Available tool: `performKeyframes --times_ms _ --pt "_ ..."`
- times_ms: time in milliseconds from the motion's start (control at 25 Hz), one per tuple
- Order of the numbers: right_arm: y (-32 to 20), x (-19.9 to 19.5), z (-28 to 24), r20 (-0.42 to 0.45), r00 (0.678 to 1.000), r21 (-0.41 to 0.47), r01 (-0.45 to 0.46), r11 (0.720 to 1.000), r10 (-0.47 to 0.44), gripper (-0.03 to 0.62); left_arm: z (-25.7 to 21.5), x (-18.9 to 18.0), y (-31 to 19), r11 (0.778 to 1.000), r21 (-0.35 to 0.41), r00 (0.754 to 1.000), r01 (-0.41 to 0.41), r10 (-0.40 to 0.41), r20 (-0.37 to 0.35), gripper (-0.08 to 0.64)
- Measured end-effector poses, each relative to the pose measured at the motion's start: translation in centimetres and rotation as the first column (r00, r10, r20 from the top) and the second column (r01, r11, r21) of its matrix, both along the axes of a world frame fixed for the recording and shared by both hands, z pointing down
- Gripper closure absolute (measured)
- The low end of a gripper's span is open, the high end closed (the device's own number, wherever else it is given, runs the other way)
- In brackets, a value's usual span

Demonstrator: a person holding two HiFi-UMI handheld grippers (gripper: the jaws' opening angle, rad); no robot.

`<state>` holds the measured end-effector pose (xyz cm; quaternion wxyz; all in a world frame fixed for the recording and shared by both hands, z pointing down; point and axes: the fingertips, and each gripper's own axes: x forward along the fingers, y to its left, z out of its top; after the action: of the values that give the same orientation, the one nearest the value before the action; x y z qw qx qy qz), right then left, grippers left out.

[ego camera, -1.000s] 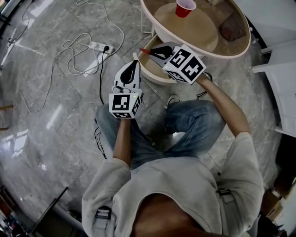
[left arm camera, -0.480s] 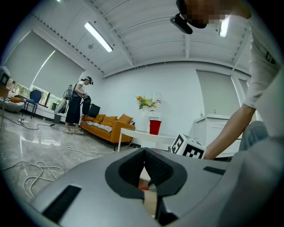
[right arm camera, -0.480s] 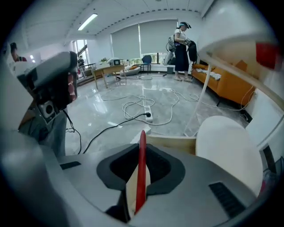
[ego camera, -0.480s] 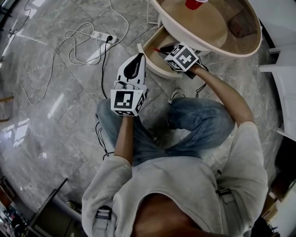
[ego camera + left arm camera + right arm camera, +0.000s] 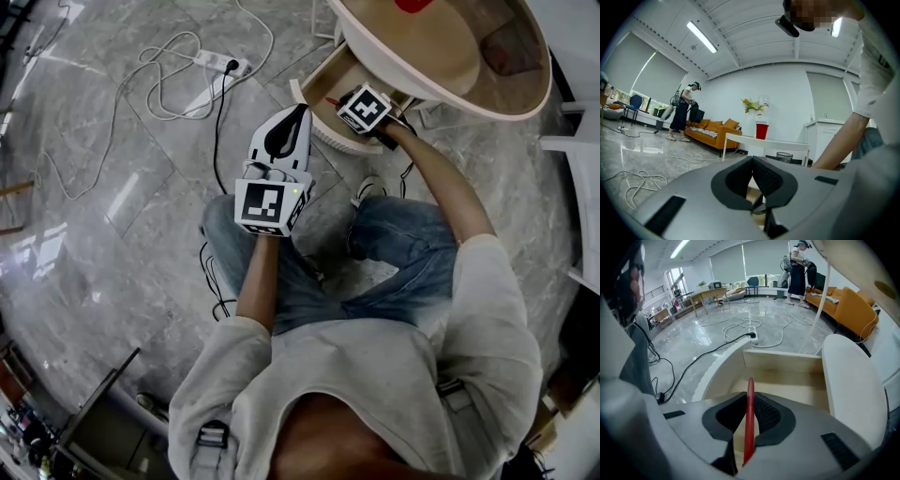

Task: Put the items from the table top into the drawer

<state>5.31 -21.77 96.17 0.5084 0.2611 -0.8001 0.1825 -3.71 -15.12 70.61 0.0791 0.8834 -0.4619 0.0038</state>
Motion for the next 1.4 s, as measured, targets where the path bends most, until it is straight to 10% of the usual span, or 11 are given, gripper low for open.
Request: performKeyframes --times_ms 760,1400 --pt "-0.8 0.8 3.3 0.017 0.994 -0.060 -0.105 0.993 0.106 0.480 0.6 -0.2 -0.4 1.000 -0.012 1.000 0.006 -0.006 -0.002 0.545" --pt "0.7 -7.0 -16.0 0.299 0.941 0.233 0.090 0.968 -0.160 0.568 2.1 0.6 -0.9 0.997 -0.063 0.999 -0.037 0.037 -0.008 0.545"
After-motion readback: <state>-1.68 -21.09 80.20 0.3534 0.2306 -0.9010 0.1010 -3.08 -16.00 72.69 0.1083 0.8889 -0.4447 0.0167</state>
